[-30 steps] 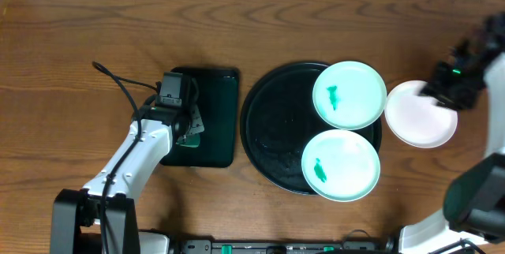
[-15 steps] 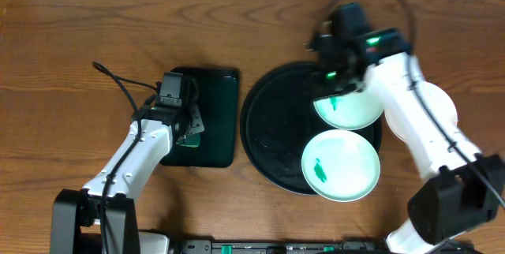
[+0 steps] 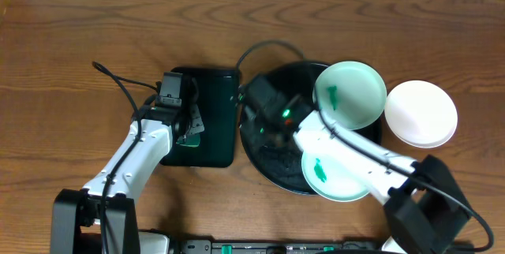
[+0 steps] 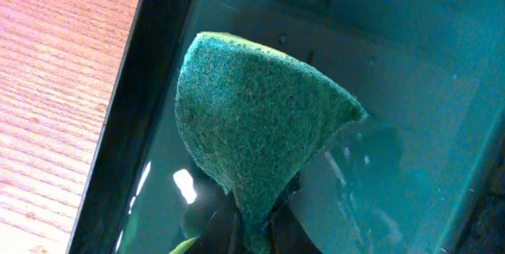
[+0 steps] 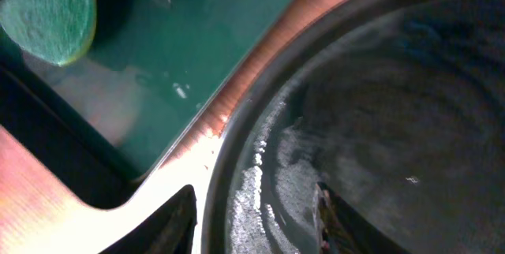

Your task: Clean dirty plates on tray and stack at the side

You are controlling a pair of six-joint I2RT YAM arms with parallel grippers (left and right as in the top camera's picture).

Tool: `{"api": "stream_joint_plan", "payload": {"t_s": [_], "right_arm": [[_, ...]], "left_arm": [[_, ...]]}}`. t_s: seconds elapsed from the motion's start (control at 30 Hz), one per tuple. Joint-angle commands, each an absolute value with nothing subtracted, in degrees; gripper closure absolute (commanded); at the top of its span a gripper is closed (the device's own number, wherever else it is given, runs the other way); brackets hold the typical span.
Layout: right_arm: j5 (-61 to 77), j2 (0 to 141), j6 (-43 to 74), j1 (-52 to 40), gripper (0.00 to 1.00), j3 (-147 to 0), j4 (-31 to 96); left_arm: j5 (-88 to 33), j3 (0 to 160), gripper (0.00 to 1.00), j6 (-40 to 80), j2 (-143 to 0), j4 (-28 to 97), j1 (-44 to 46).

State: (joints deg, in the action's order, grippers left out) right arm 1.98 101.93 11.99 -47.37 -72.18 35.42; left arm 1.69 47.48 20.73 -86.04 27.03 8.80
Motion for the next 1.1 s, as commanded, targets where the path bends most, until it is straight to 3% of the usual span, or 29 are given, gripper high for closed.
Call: {"api": "stream_joint_plan", "payload": {"t_s": [0.0,0.57,0.83,1.07], "right_arm": [[-4.73,101.36,13.28,-50.59,0.53,-68.69,32.67],[-5.5,101.38,19.46,-53.8,0.61,-59.94,22.92],[-2.76,101.38,21.87,-54.26,0.74,-59.86,22.15],[-3.16,101.38,23.7,-55.2,0.76,-58.57,20.84]], "left_arm": [[1.96,47.11,0.92,20.62,-85.6,27.09,8.75],[1.96,47.11,0.92,20.62,-85.6,27.09,8.75],[1.96,47.11,0.92,20.62,-85.6,27.09,8.75],[1.96,47.11,0.92,20.62,-85.6,27.09,8.75]]}}
